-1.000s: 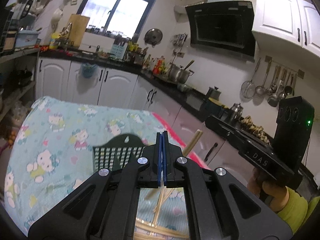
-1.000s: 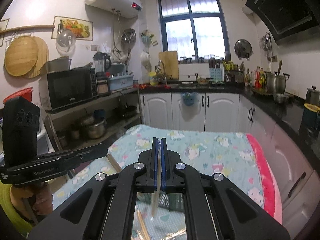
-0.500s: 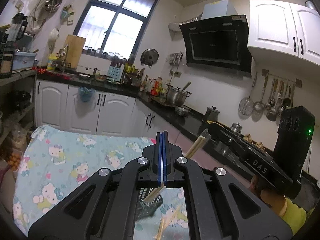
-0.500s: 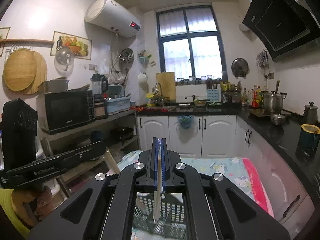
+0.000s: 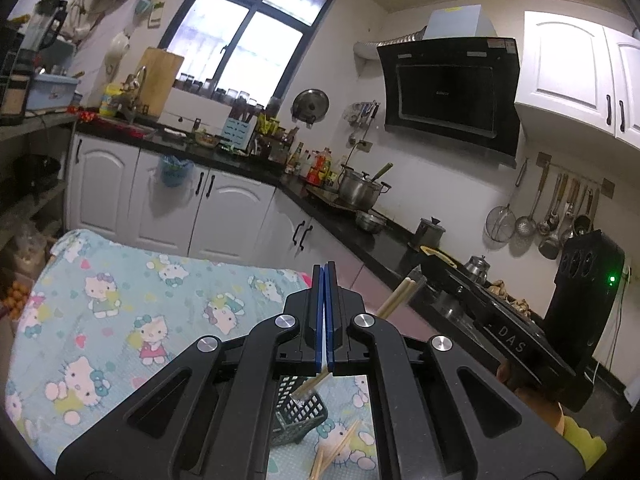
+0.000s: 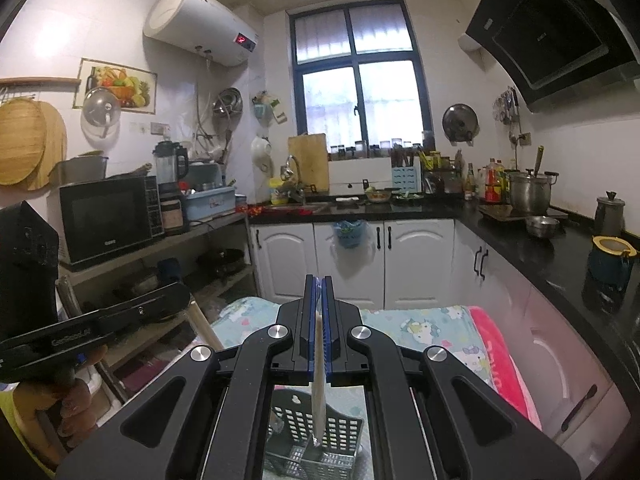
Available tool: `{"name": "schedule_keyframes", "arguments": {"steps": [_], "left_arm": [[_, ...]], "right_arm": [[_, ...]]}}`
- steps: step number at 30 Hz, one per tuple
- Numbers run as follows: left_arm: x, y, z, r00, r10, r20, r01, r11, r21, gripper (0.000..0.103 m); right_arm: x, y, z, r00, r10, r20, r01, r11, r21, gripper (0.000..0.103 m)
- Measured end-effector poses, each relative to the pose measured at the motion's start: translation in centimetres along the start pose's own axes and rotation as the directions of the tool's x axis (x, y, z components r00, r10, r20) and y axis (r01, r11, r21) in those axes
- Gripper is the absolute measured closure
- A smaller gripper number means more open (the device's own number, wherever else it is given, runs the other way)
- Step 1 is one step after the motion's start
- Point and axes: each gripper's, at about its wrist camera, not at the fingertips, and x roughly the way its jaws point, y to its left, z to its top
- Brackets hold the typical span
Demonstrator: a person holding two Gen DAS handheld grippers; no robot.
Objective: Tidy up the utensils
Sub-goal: 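Open the left tool over the basket while the right tool opens, dropping both chopsticks in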
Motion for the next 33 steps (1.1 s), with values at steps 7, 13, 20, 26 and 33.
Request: {"name": "schedule_keyframes", "arguments": {"steps": [7, 13, 20, 26, 33], "left_arm": [[1.6, 0.7, -1.6, 0.999, -0.001, -0.048, 0.0, 1.0, -0.019, 0.103], [2.6, 1.6, -3.4, 0.994, 0.032, -0.106, -0.034, 0.999, -0.023, 0.103], [2.2, 2.5, -4.7, 0.987, 0.092, -0.13, -0.093, 0.996, -0.005, 0.057], [0.5, 3.7, -5.2, 0.983, 0.147, -0.11, -0.152, 0.988, -0.038, 0.031], [-1.2, 4.6, -5.7, 0.981, 0.164, -0.102, -0.17, 0.984, -0.054, 0.011]], "right_arm": [[1.7, -0.4, -2.0, 0.998, -0.014, -0.054, 0.015, 1.0, 0.021, 0.1], [2.7, -0.6, -3.7, 0.995, -0.012, -0.099, 0.017, 0.998, 0.052, 0.099], [3.1, -1.0, -5.7, 0.989, -0.033, -0.142, 0.044, 0.996, 0.079, 0.064], [1.9, -1.6, -6.3, 0.99, -0.05, -0.129, 0.063, 0.993, 0.1, 0.05], [0.3, -1.9, -6.3, 0.992, -0.058, -0.112, 0.07, 0.992, 0.101, 0.04]]}}
